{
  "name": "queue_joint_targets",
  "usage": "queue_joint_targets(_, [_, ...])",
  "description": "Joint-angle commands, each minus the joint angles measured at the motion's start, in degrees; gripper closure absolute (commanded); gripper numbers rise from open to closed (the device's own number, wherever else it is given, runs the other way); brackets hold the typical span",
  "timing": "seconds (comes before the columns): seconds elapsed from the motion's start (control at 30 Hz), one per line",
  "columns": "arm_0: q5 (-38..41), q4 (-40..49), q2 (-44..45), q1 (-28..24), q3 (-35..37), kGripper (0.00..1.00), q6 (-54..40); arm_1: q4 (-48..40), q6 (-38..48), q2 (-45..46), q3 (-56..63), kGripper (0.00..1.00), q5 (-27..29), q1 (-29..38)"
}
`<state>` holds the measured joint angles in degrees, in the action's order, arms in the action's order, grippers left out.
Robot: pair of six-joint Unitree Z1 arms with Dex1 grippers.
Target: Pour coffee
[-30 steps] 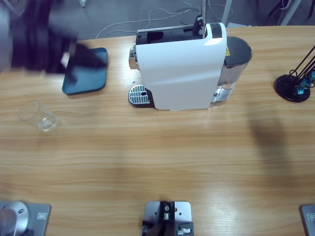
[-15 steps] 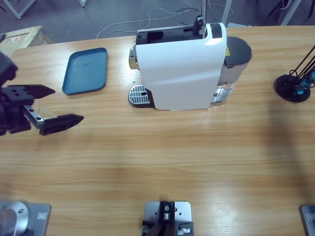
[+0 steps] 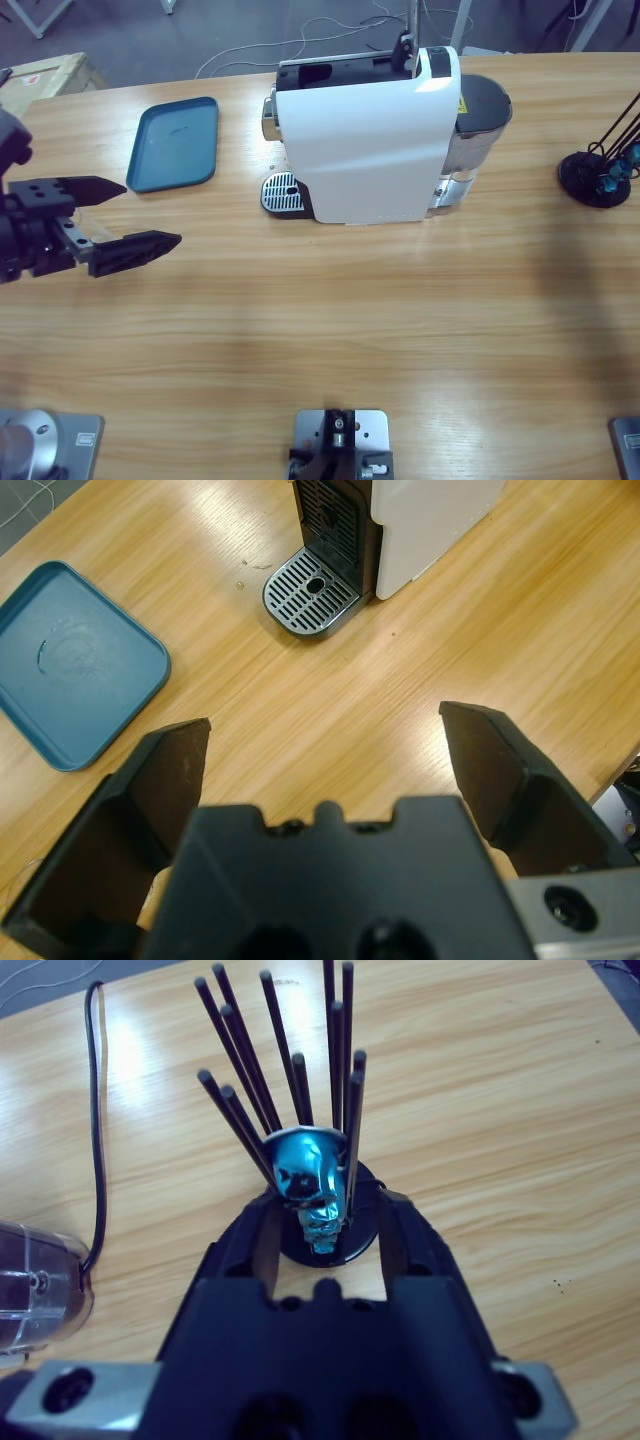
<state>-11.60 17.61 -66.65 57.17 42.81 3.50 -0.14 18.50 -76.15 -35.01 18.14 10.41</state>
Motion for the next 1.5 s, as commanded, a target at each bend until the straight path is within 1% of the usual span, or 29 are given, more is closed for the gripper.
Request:
queue_joint_targets(0.03, [1.02, -0.77, 0.38, 0.39, -1.70, 0.009, 0.45, -2.14, -1.27, -3.11, 0.10, 0.699, -2.46, -1.10])
queue_joint_targets(0.27, [1.31, -0.91, 0.47, 0.39, -2.77, 0.009, 0.74, -2.93, -1.54, -3.48, -0.15, 0.707, -3.58, -1.10])
queue_joint_targets(0.3, [1.31, -0.91, 0.50, 0.39, -2.82, 0.009, 0.79, -2.97, -1.57, -3.48, -0.10, 0.778, -3.74, -1.10])
queue_joint_targets(0.33, [1.31, -0.91, 0.54, 0.39, -2.86, 0.009, 0.81, -3.09, -1.64, -3.48, 0.01, 0.880, -3.85, -1.10])
queue_joint_targets(0.37, [1.31, -0.91, 0.54, 0.39, -2.91, 0.009, 0.81, -3.11, -1.71, -3.48, 0.10, 0.940, -3.95, -1.10])
queue_joint_targets(0.4, [1.31, -0.91, 0.55, 0.39, -2.91, 0.009, 0.81, -3.18, -1.71, -3.48, 0.11, 0.957, -4.13, -1.10])
queue_joint_targets(0.73, [1.31, -0.91, 1.08, 0.39, -3.37, 0.009, 0.98, -3.18, -1.77, -3.67, -0.08, 0.961, -4.88, -2.13])
queue_joint_targets(0.8, [1.31, -0.91, 1.08, 0.39, -3.44, 0.009, 0.98, -3.20, -1.92, -3.45, -0.12, 1.000, -5.01, -2.22])
queue_joint_targets(0.9, [1.31, -0.91, 1.08, 0.39, -3.51, 0.009, 1.07, -3.23, -1.26, -2.34, -0.33, 1.000, -5.24, -2.22])
queue_joint_targets(1.03, [1.31, -0.91, 0.91, 0.39, -3.61, 0.009, 1.07, -3.28, -0.22, -0.32, -0.66, 1.000, -7.68, -2.24])
queue_joint_targets(1.3, [1.31, -1.63, 0.73, 0.39, -4.02, 0.009, 1.07, -2.60, -0.22, 3.25, -2.22, 1.000, -7.24, -2.24])
queue_joint_targets(1.5, [1.58, -2.18, 0.91, 0.39, -4.61, 0.009, 1.68, 1.20, -0.13, 7.47, -4.05, 1.000, -5.32, -2.24])
